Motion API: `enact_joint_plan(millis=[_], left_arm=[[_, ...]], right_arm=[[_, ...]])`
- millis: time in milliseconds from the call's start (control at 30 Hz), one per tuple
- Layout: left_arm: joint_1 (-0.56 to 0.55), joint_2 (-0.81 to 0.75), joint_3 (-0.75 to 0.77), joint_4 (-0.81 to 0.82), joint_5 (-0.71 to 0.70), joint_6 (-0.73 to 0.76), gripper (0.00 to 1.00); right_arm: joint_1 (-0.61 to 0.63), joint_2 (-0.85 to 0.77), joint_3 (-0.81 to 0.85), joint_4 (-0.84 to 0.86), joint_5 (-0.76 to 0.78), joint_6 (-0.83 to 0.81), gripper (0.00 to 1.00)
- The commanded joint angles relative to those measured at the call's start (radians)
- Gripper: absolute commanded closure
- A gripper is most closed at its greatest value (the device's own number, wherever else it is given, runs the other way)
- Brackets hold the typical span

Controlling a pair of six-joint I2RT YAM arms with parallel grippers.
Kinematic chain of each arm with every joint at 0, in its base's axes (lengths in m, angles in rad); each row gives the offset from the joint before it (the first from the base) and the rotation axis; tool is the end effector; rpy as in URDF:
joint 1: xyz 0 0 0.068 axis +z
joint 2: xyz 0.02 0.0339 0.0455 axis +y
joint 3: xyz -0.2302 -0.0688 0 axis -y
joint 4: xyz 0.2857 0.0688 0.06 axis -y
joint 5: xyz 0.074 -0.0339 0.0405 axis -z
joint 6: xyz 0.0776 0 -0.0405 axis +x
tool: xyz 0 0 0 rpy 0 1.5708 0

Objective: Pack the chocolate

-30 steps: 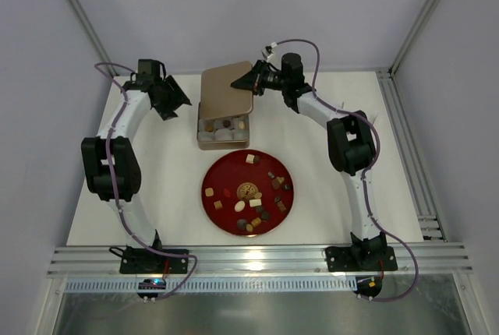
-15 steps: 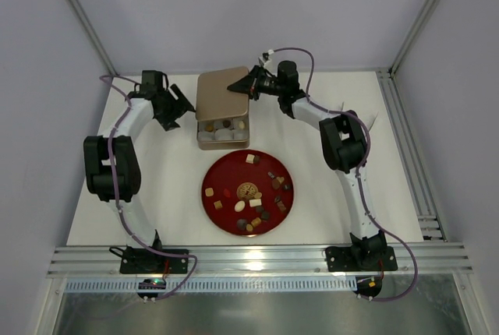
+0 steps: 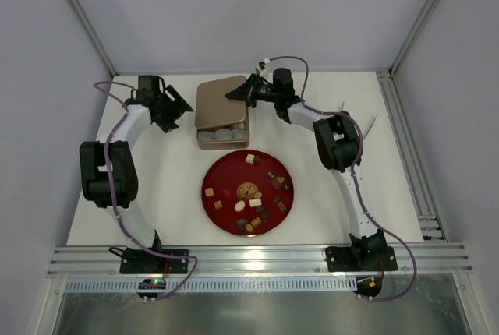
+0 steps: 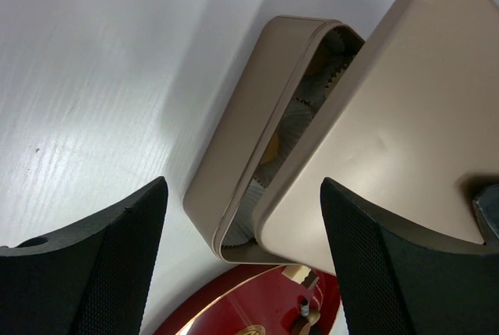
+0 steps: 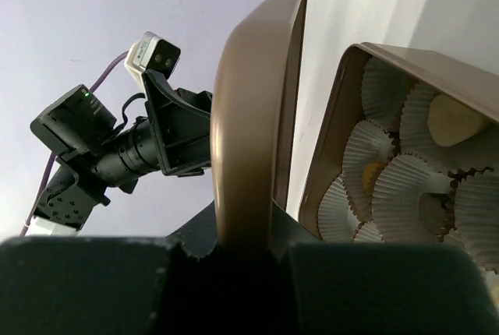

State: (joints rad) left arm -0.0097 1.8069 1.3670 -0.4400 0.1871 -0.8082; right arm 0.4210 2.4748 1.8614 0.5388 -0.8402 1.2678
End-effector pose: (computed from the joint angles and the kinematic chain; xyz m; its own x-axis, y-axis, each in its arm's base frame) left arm 0.4535 -0.0188 0.1541 -0.6250 -0.7044 -0.3365 -0.4687 0.6833 -0.5598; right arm 0.5190 0.2957 0.1311 -0.9276 0.2825 -0.2446 -0.2187 0.1202 0.9684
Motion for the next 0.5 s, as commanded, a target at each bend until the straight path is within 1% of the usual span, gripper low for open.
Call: enact_joint_plan(millis=[0,467], left_arm=[[0.005,-0.035,-0.008,0.084,0.031,-0.014,0.22],[0.002,0.022,-0.029,0.122,0.109,0.007,0.23]], right_arm=[[0.016,0.016,0.058,0.039,0.006,0.014,0.96],[0.013,0.018,0.007,0.016,-0.010,0.011,0.96]])
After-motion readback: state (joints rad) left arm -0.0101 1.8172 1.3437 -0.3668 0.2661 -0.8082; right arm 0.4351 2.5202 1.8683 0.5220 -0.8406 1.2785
